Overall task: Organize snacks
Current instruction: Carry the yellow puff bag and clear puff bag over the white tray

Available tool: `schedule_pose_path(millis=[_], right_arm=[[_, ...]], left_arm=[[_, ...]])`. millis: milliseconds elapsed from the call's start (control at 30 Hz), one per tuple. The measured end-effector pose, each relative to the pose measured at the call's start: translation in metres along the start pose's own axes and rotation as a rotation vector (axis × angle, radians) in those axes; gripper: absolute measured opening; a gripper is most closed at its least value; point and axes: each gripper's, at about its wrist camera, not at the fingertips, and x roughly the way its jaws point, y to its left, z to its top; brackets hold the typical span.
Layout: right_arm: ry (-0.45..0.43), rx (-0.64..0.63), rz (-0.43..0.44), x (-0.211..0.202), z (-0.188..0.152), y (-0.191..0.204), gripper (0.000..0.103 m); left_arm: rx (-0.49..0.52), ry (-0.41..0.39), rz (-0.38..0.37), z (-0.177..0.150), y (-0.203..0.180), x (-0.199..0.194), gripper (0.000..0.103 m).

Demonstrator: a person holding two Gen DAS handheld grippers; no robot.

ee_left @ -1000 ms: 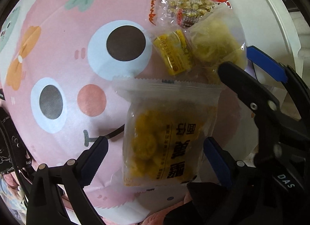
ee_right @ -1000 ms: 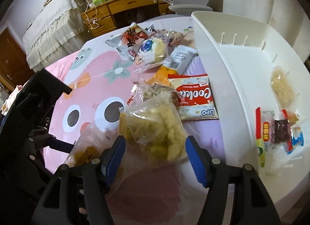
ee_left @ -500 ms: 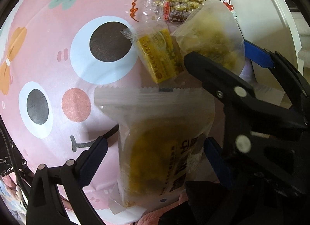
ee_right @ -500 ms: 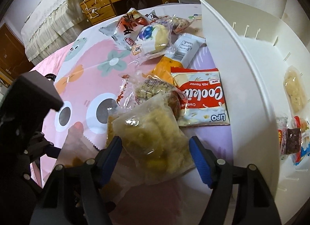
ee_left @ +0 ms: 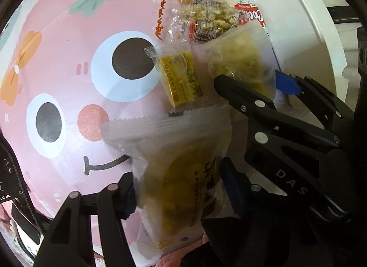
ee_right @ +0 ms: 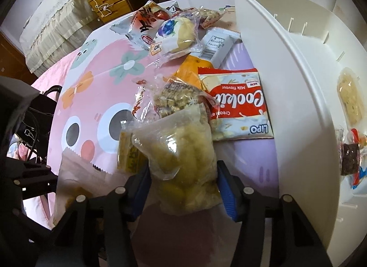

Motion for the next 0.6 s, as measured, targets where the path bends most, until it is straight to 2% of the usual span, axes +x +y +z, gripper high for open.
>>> schedule_pose_path(millis=[300, 333, 600], right_arm=[[-0.017, 0.053, -0.017, -0.016, -0.006, -0.003, 0.053], [-0.023, 0.063, -0.015, -0.02, -0.007, -0.003, 0.053], [-0.062, 0.092, -0.007, -0.042, -0.019, 0.007, 0.053]], left_arm=[[-0.032, -0.07, 0.029, -0.027, 0.008, -0.023, 0.05], [-0.033, -0.078, 0.031, -0.039, 0.017, -0.026, 0.05], [-0.057, -0.158, 0.047, -0.062, 0.023, -0.048, 0.05]])
